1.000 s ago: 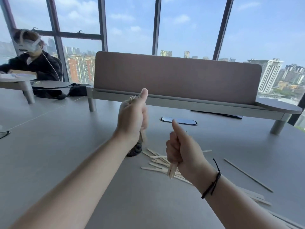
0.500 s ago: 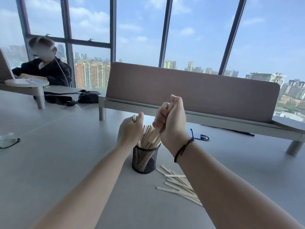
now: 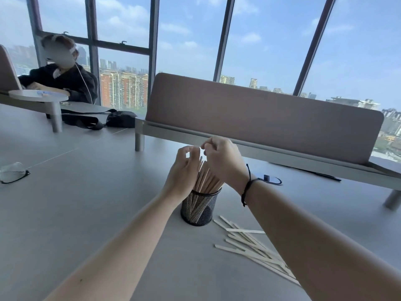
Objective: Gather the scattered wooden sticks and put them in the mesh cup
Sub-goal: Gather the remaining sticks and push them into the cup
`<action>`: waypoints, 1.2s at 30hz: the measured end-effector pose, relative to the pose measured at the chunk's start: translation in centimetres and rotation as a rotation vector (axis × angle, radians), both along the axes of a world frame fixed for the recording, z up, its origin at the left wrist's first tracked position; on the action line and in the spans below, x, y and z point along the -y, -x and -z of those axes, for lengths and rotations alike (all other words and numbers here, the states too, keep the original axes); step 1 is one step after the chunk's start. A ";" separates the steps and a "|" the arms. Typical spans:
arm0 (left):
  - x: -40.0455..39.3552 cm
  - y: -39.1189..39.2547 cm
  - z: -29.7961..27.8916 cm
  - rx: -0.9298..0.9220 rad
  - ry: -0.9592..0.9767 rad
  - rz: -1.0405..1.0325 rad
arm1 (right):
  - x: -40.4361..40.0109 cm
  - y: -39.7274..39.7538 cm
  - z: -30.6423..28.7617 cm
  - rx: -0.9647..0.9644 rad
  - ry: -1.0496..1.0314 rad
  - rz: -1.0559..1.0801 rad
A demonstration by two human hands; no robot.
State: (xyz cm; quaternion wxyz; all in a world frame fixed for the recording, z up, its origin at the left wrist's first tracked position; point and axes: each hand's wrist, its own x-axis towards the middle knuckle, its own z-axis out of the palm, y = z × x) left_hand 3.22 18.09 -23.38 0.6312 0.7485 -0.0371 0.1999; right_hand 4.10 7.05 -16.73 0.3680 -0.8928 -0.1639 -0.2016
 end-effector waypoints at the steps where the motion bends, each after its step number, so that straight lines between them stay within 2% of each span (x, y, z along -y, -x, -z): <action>1: -0.1 -0.1 0.1 0.016 -0.010 0.001 | 0.4 0.2 0.3 -0.003 0.112 -0.008; 4: 0.2 -0.1 0.4 0.033 -0.058 0.034 | 1.5 0.6 1.8 -0.061 0.345 -0.069; 8: 0.6 0.1 0.0 0.064 -0.091 0.037 | 2.6 0.8 3.4 0.048 0.352 -0.141; 11: 0.5 -0.5 0.4 0.074 -0.110 0.049 | 2.9 1.1 4.0 -0.001 0.120 -0.162; 13: 0.5 -0.6 0.6 0.077 -0.114 0.046 | 2.9 1.9 4.6 -0.058 -0.185 -0.087; 15: 0.6 -0.5 0.6 0.077 -0.139 0.048 | 2.7 2.6 5.3 -0.226 -0.481 -0.059; 17: 0.7 -0.1 0.5 0.057 -0.132 0.060 | 2.5 3.1 6.1 -0.368 -0.572 -0.160; 19: 0.6 0.1 0.4 0.027 -0.115 0.085 | 2.3 3.5 6.4 -0.413 -0.577 -0.246; 21: 0.4 0.1 0.3 0.005 -0.113 0.137 | 2.3 3.1 6.1 -0.390 -0.540 -0.231; 24: 0.2 0.5 -0.2 -0.002 -0.168 0.206 | 2.4 2.1 5.1 -0.327 -0.287 -0.159; 27: 0.3 0.7 -0.8 0.042 -0.228 0.267 | 1.9 1.7 3.7 -0.345 -0.098 -0.174; 32: 0.3 0.1 -0.9 0.075 -0.222 0.200 | 0.8 1.7 1.9 -0.256 0.197 -0.207; 34: 0.1 -0.3 -0.3 0.074 -0.232 0.167 | 0.7 1.5 2.5 -0.275 0.188 -0.196; 36: 0.0 -0.4 0.1 0.082 -0.265 0.138 | 0.9 0.9 3.6 -0.341 0.063 -0.164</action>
